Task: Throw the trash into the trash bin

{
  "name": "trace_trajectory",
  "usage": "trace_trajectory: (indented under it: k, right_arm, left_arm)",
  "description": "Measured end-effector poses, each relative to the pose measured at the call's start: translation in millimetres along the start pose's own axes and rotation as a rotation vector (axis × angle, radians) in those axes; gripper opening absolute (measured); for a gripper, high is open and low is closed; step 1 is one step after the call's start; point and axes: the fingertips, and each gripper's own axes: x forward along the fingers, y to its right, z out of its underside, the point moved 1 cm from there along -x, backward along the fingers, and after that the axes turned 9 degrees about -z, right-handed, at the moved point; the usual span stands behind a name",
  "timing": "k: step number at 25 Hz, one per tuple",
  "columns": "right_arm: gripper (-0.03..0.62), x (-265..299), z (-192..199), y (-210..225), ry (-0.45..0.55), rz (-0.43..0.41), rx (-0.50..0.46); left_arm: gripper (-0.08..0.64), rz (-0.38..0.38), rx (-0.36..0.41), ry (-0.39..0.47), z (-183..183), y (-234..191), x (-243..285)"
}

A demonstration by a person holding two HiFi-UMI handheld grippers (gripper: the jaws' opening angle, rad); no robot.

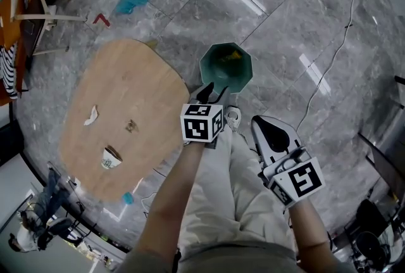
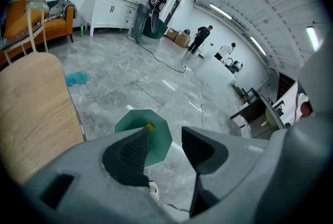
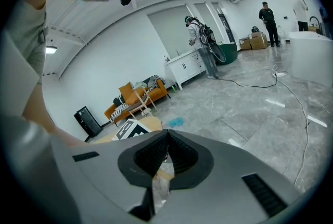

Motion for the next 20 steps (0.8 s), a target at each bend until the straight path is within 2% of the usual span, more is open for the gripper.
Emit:
trace_trajectory:
  k: [4, 8, 14, 20]
  right_arm:
    - [0.008, -0.1, -1.0, -3.7, -0.007, -0.001, -0.008]
    - [0.008, 1.4, -3.9, -11.4, -0.004, -0.009, -0.027]
    - [0.008, 1.5, -17.3, -23.7, 0.012, -0.007, -0.048]
    - [0.008, -5.2, -32.1, -33.4, 0.025, -0.002, -0.068]
  left_arm:
    - [0.190, 0.010, -0.016, 0.014, -2.4, 2.8, -8.7]
    - [0.179, 0.013, 0.003, 0.036, -5.8, 5.5, -19.5]
    - [0.061, 0.036, -0.004, 0.066, -12.8, 15.5, -40.1]
    - [0.023, 0.050, -0.005, 0.088, -22.9, 24.9, -62.0]
